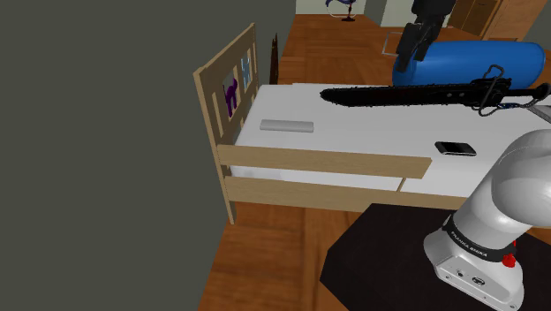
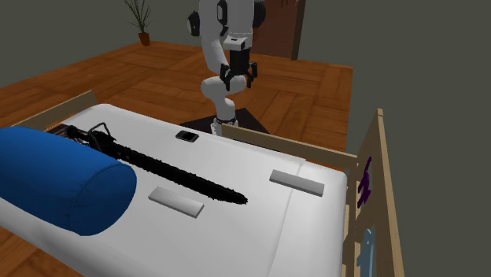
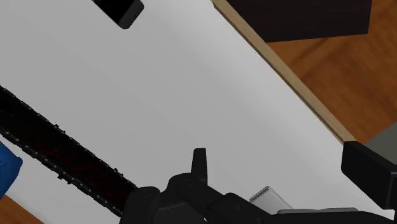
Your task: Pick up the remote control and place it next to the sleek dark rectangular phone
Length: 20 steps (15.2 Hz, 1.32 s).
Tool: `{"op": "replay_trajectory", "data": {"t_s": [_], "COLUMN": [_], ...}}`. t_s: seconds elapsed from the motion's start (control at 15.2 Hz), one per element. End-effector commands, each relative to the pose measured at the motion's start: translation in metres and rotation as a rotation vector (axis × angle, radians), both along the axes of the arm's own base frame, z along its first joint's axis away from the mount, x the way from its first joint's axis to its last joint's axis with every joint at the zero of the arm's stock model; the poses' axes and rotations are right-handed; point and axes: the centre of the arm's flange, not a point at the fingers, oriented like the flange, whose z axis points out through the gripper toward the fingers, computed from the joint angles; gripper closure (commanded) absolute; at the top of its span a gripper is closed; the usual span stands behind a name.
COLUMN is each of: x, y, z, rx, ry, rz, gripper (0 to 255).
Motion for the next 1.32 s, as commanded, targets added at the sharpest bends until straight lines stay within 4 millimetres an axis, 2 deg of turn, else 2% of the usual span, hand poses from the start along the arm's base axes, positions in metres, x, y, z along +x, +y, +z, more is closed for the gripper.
{"op": "replay_trajectory", "data": {"t_s": [0.0,0.59,1.25], "x": [0.000,0.100,0.207], "y": [0.000,0.002,0.024], "z": [0.000,-0.066,-0.141], "rx": [0.000,0.022,0.047], "ry": [0.000,0.018,0.037], "rz": [0.000,0.153,0.323], "gripper": [0,0,0]}}
